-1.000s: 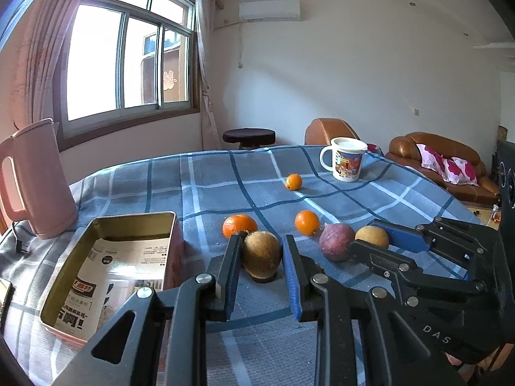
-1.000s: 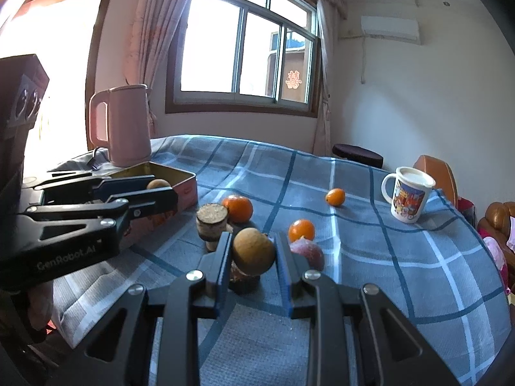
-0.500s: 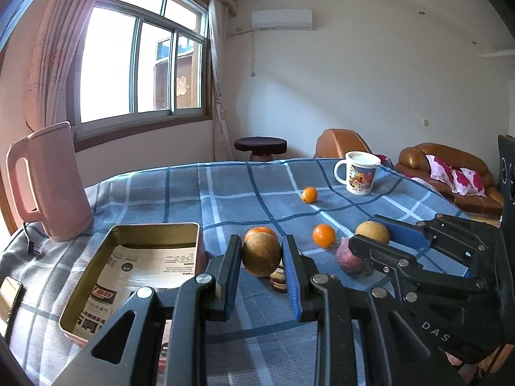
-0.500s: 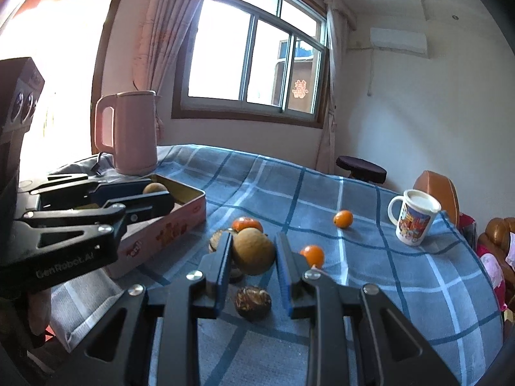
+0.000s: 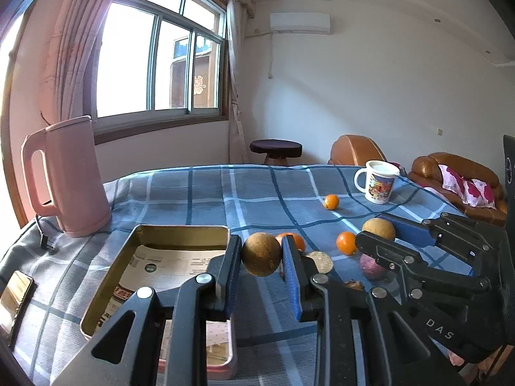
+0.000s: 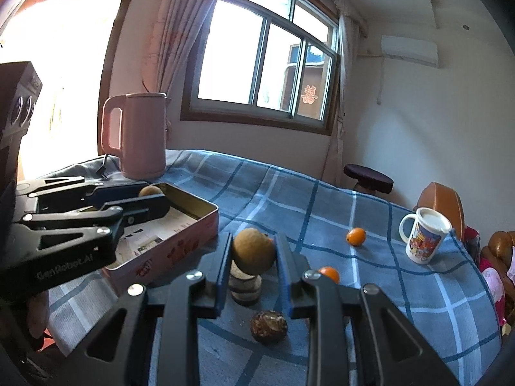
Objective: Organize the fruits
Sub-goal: 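Carry the brown fruit in left tool over the tin while right carries its fruit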
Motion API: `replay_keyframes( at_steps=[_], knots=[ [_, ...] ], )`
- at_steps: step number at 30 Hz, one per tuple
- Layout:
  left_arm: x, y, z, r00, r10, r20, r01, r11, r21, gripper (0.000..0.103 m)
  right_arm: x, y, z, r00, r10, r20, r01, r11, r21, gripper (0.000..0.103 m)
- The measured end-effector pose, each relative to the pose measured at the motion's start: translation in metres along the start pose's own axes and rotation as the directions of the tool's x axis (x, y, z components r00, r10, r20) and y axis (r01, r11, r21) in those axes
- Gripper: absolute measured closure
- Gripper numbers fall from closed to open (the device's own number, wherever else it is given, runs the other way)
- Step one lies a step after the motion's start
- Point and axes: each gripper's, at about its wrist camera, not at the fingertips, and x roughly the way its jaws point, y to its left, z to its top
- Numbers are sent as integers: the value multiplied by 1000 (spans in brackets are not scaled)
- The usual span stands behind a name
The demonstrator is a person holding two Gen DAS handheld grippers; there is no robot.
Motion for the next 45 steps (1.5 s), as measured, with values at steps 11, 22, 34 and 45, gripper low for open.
replay_keyframes(
  at_steps=[11,22,34,45],
  knots=[
    [0,23,2,999,48,-6,-48,998,-27,76,12,8,13,1000,15,1,-15,1000,-19,74],
    [8,45,4,994,99,-37,-100,994,-33,76,24,18,26,1000,29,5,-29,999,-44,74],
    [22,72,-2,985,152,-82,-156,987,-43,76,44,35,34,998,60,-9,-60,996,-72,74],
    [37,91,-8,976,179,-125,-185,982,-41,76,65,51,39,995,93,-35,-96,991,-91,74]
  ],
)
